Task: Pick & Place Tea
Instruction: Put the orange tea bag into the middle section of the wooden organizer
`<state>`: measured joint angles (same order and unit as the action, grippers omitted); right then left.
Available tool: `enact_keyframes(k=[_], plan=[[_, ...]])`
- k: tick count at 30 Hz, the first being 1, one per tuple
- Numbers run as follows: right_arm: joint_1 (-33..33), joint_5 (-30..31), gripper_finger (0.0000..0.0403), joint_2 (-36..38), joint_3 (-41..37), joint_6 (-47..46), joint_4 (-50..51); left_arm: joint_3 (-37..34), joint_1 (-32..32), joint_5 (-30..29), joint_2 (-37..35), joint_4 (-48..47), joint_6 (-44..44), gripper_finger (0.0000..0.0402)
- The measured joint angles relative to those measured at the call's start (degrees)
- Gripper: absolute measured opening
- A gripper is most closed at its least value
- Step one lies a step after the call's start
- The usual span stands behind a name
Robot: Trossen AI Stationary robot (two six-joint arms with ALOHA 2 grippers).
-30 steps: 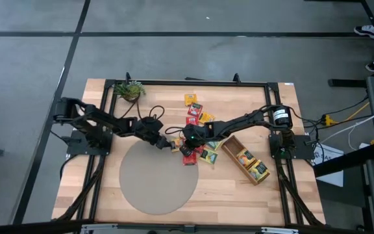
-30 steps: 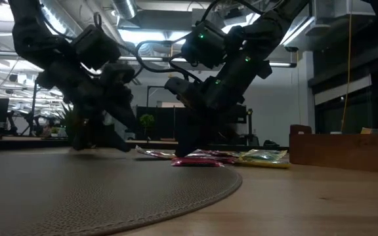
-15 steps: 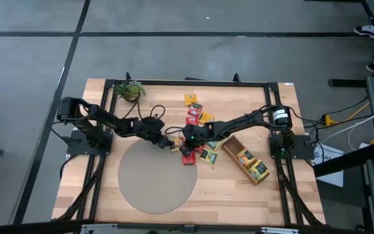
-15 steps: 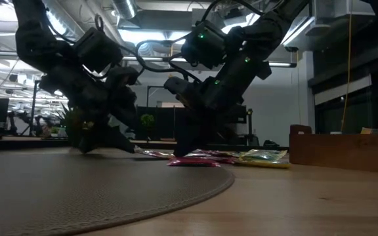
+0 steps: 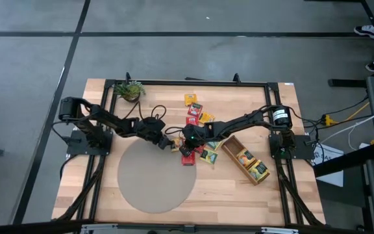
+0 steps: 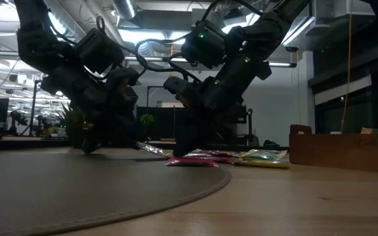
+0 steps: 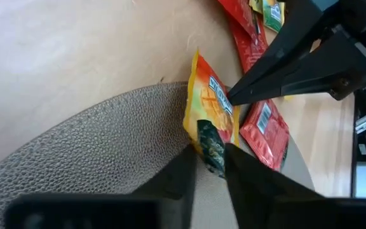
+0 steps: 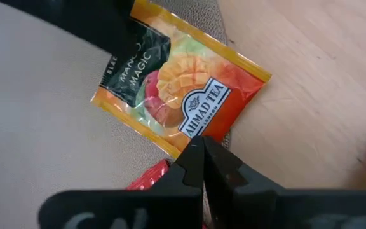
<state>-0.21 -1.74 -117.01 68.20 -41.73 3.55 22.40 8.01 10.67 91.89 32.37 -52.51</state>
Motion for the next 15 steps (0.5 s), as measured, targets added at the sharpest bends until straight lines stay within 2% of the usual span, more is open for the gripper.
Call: enact_keyframes(k=[4,15], plan=[[0.0,0.0,0.0004,0.0,0.0,-0.1,-0.2,-0.1,0.0,-0.8,-0.2,0.4,1.8,0.0008],[-0.3,-1.8,0.0023,0.0,0.0,-1.9,-0.3,-0.1,0.1,0.6,-0.2,0.5,3.4,0.0002]])
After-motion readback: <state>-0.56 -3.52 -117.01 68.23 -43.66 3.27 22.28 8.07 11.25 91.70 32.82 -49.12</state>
